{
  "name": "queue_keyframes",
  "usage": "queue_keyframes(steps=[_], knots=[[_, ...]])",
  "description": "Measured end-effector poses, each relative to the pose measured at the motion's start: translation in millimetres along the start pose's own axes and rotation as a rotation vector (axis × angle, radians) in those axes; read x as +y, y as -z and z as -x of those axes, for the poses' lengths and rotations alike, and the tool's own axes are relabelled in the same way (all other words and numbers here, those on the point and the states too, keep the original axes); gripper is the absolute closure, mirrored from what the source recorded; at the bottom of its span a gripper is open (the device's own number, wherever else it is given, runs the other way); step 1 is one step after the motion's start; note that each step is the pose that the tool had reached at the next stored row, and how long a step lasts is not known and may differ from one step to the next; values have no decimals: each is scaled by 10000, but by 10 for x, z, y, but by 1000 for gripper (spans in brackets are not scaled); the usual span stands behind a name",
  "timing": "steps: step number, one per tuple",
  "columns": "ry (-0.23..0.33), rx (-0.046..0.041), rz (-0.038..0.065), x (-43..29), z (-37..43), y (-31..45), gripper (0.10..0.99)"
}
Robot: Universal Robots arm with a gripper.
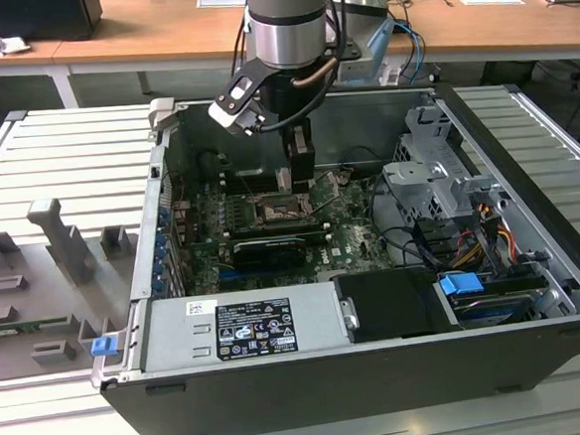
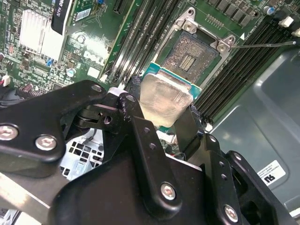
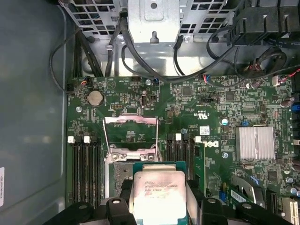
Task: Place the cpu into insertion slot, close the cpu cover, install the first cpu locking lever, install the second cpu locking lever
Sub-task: 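Place the cpu into insertion slot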
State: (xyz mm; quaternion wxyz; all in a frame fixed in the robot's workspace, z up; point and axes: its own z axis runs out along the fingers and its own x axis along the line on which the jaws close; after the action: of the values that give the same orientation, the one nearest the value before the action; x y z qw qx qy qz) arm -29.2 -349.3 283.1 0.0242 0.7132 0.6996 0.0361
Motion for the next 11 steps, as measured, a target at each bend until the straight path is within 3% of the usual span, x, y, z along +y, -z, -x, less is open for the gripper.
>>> queue_keyframes(steps=[11], knots=[[0,0,0,-9,2,-86,553]])
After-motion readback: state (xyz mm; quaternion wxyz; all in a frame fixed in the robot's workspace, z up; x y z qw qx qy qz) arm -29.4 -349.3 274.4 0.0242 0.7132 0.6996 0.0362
